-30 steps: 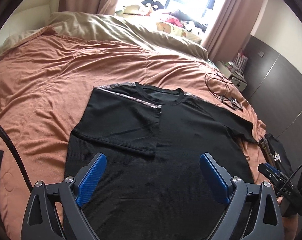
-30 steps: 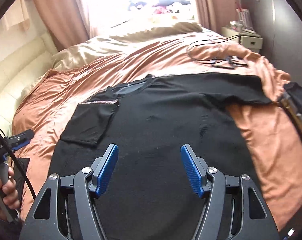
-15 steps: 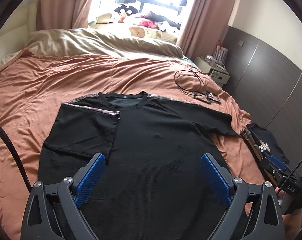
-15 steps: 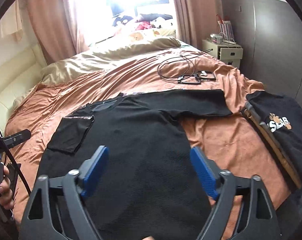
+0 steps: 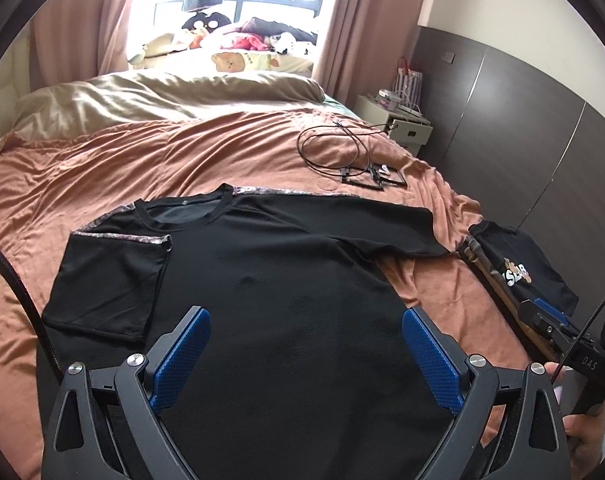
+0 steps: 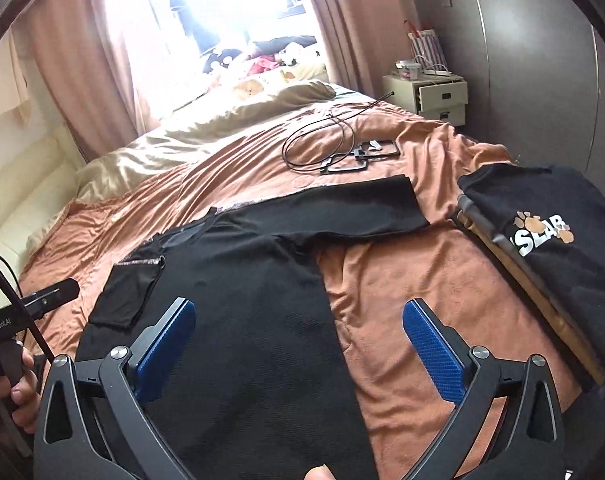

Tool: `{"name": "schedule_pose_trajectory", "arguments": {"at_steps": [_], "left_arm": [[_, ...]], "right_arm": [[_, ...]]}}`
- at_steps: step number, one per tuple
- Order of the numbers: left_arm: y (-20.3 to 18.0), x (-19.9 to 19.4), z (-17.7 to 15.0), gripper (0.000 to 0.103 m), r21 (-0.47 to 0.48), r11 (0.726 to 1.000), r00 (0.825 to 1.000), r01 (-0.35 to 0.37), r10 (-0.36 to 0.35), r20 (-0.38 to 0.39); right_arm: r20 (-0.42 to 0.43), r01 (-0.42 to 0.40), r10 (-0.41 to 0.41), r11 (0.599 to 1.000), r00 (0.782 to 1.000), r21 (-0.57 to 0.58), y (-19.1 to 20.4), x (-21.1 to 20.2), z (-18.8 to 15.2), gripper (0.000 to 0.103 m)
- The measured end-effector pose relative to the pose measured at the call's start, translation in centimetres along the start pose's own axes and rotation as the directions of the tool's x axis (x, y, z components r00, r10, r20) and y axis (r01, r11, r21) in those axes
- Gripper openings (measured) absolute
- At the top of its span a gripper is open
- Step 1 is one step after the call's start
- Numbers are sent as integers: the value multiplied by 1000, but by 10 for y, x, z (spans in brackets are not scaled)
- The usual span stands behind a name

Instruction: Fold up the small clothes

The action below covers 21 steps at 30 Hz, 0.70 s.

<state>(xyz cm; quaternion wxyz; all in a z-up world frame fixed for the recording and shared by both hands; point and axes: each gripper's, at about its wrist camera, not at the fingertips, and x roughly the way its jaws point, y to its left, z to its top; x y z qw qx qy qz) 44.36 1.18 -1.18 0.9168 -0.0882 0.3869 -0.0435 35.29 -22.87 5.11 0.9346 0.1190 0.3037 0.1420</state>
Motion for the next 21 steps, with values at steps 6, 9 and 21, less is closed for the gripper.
{"name": "schedule_pose_trajectory", "arguments": {"at_steps": [6,9,21], "left_arm": [[-22,26,9,97,19,1000,1000,12,-12,-17],[-31,39,12,97,25,1000,1000,18,-17,-23],[-54,101,28,97,51,995,994,81,-78,-70]], "right_arm": [[0,-36,36,996,999,79,-47,20,1,103],[27,-23,20,993,999,116,-67,28,2,103],[57,-22,12,985,998,169,-106,81,14,103]]}}
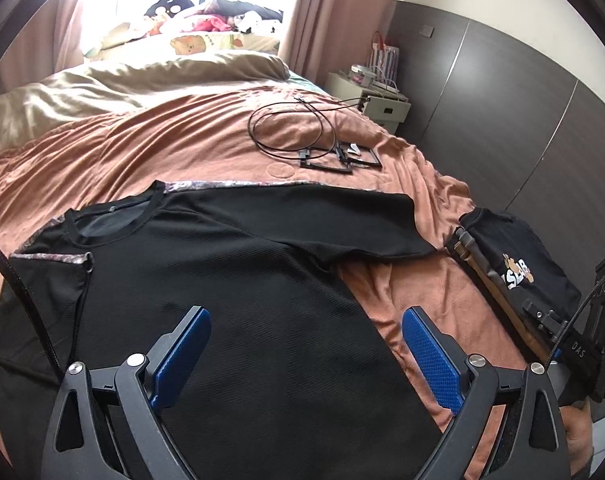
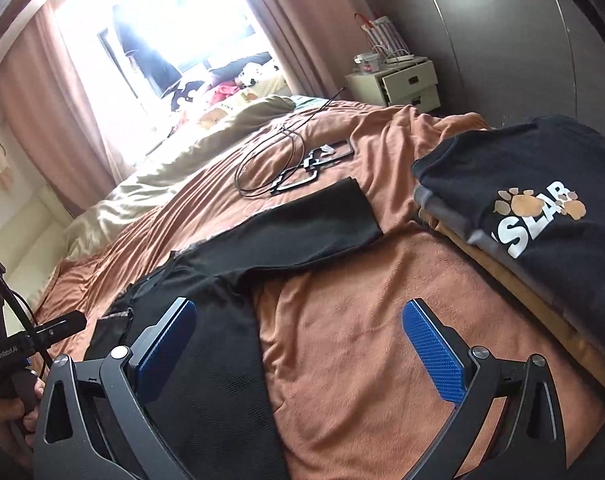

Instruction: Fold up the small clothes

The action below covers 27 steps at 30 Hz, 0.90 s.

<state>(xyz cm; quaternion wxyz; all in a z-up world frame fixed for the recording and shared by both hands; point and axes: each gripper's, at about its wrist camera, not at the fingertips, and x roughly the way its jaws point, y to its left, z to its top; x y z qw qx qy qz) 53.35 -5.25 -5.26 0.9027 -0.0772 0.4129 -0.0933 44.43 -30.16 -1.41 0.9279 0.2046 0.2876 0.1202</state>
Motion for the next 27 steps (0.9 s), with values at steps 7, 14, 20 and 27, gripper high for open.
{"name": "schedule_pose_trajectory", "arguments": {"at_steps": [7,14,20,27], "left_arm": [[5,31,11,80,10,1000,1000,-7,7,2],[16,73,19,57,-21,1000,999,12,-13,-49],[17,102,27,53,-28,999,997,33,-35,-73],[20,126,36,49,-40,998,995,48,-52,-90]], "right_arm": [[-56,14,-13,999,998,29,-16,47,18,80],[-112,36,-25,994,993,100,-32,101,42,52],[-152,58,-34,986,988,159,-40,138,60,40],[-182,93,-52,970,982,227,-49,164,68,29]]}}
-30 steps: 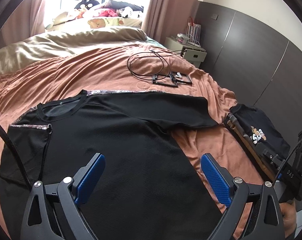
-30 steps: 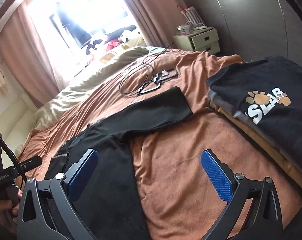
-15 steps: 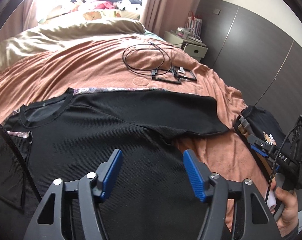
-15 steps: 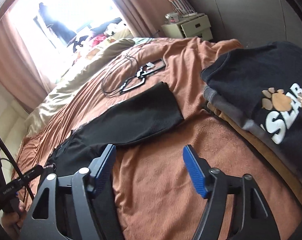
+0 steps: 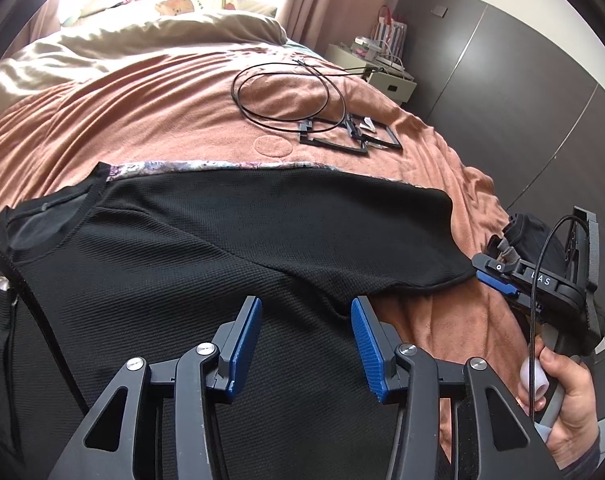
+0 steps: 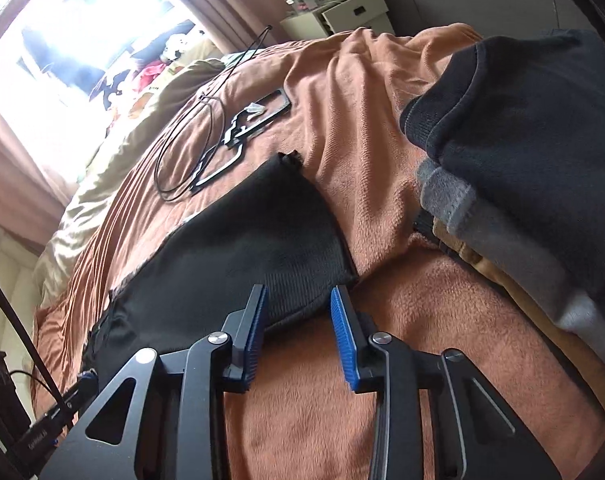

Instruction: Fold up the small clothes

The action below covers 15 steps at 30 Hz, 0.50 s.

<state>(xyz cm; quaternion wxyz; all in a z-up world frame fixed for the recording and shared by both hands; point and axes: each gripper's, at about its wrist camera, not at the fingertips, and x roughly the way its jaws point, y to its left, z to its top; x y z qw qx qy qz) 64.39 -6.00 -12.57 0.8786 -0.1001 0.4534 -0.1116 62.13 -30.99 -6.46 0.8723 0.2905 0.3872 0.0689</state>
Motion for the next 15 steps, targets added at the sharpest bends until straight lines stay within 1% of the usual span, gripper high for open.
{"name": "schedule_pose_trajectory", "arguments": {"at_steps": [2,5,8,11,15], "left_arm": [[3,6,4,48,-8,1000,1000,5,-5,1],[6,15,10,48,-23,999,1000,22,-23,-3],[9,23,13,48,-23,999,999,33,-33,0],[11,32,15,48,-30,998,999,50,-50,3],[16,48,19,42,-50,996,997,76,-76,-6]], "right_arm": [[-17,1,-1,1000,1000,19,0,8,5,29],[-43,27,-25,999,999,41,-3,15,6,29],[-61,39,-34,997,998,71,-4,13,4,29],[-52,37,-33,996,998,79,-5,7,2,29],[-81,53,-47,996,996,77,-4,19,5,29]]}}
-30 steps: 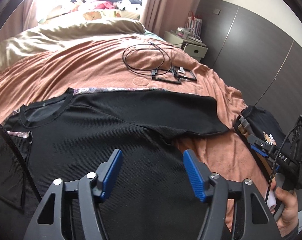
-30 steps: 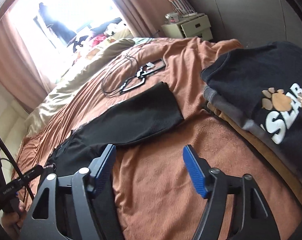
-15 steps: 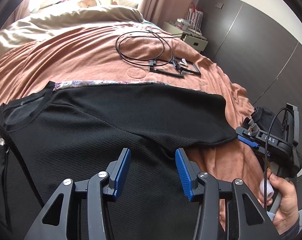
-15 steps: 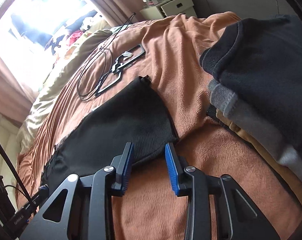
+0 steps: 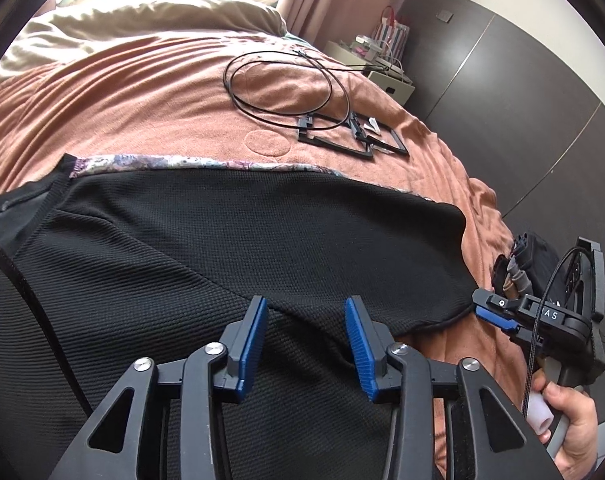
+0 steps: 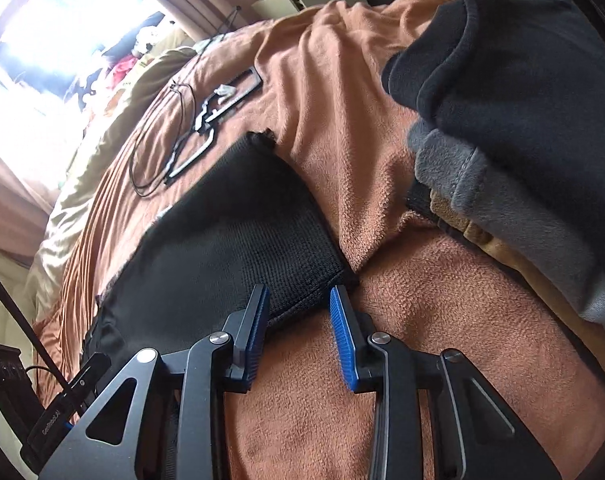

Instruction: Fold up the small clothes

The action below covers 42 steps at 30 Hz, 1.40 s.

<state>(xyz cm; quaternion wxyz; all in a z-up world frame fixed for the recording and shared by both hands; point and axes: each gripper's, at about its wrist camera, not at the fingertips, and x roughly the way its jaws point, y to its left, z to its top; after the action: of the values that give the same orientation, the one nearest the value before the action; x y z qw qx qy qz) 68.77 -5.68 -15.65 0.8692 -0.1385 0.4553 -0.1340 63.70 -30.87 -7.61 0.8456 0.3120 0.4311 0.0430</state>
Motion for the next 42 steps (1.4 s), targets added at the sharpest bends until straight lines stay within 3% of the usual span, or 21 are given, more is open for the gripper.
{"name": "schedule_pose_trajectory", "arguments": {"at_steps": [5,6,7,10,22,24,29,31,42], "left_arm": [[12,19,-3,29,-36,998,999,47,-47,-8],[14,22,-6,27,-34,997,998,63,-63,-10],[16,25,-10,27,-30,997,997,73,-74,-9],[25,34,-23,26,-35,993,993,114,-115,-1],[43,25,-17,18,-135,965,973,227,-231,-19],[41,29,-18,13,-136,961,968,239,-247,-42],[33,34,-18,13,-128,946,951,297,-305,-45],[33,39,-19,13,-131,948,954,289,-296,-38],[38,33,-15,13,-164,924,934,344,-355,-43]], "right_arm": [[24,27,-27,1000,999,-15,0,6,5,29],[31,25,-24,999,999,-20,1,7,5,25],[44,20,-19,999,999,-31,3,6,5,13],[98,10,-1,996,995,-87,13,-5,7,8],[247,7,63,962,967,-273,93,-49,6,6],[254,-2,79,956,964,-292,104,-53,3,5],[252,-60,156,935,955,-351,129,-68,-6,5],[247,-81,183,925,952,-372,140,-72,-10,5],[194,-186,281,897,940,-400,153,-76,-25,5]]}}
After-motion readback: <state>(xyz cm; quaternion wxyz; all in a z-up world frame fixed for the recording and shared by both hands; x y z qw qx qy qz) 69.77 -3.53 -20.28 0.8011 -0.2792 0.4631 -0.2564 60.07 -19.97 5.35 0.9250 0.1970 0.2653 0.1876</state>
